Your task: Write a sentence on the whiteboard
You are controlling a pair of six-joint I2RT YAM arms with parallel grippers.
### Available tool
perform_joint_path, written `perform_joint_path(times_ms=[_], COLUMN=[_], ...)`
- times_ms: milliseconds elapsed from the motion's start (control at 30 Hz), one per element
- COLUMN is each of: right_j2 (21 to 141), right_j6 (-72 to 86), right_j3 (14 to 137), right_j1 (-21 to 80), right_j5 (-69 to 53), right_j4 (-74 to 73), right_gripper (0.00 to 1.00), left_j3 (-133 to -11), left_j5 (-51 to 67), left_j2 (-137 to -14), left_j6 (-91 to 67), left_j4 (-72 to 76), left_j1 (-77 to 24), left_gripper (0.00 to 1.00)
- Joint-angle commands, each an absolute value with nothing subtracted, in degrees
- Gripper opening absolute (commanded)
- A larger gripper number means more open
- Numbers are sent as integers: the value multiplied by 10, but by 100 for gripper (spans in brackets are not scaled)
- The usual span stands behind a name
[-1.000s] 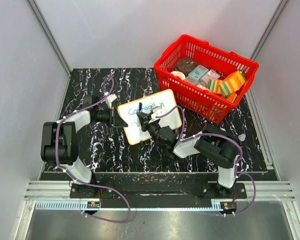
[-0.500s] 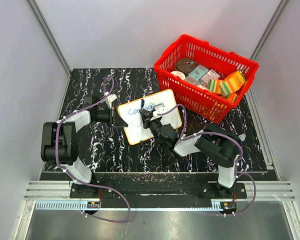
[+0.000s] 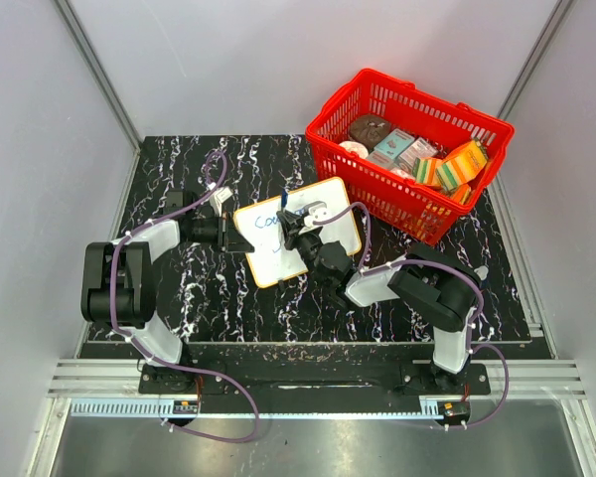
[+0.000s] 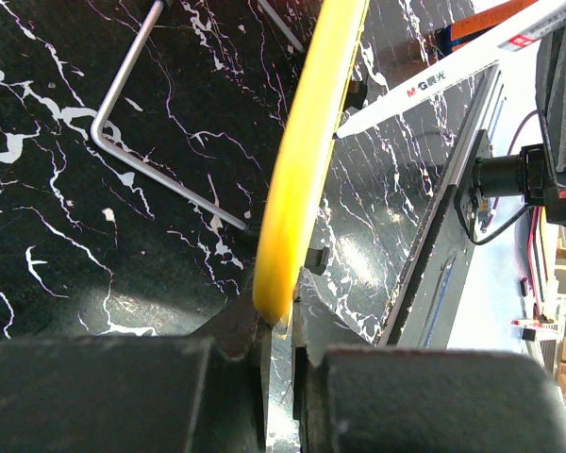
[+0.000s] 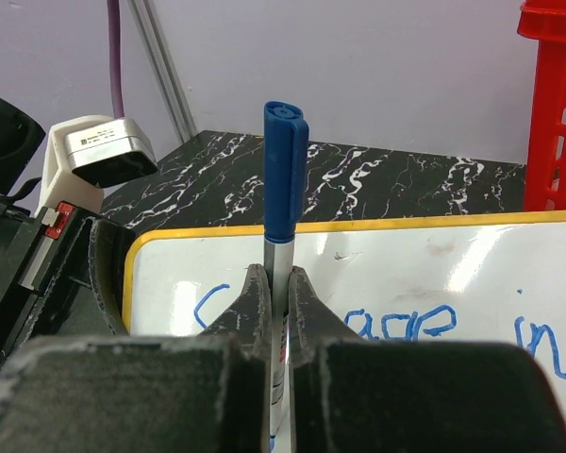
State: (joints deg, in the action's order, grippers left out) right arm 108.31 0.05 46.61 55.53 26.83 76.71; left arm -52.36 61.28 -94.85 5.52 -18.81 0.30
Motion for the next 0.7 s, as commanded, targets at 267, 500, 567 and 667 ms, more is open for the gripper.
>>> perform_joint_path(times_ms=[267, 500, 567, 667], right_j2=[1011, 1014, 1020, 1028], right_j6=[-4, 25, 27, 29], right_j3=[437, 432, 436, 441], right_j1=[548, 539, 537, 536], right_j5=[259, 261, 261, 258], right_j4=[889, 882, 878, 878], right_gripper=[0, 0, 0, 0], left_j3=[-525, -525, -524, -524], left_j5=[509, 508, 508, 508], left_j2=[-947, -945, -945, -945], left_j6=[109, 110, 110, 110], left_j4=[-165, -165, -165, -166], left_j1=[4, 4, 3, 3], left_gripper=[0, 0, 0, 0])
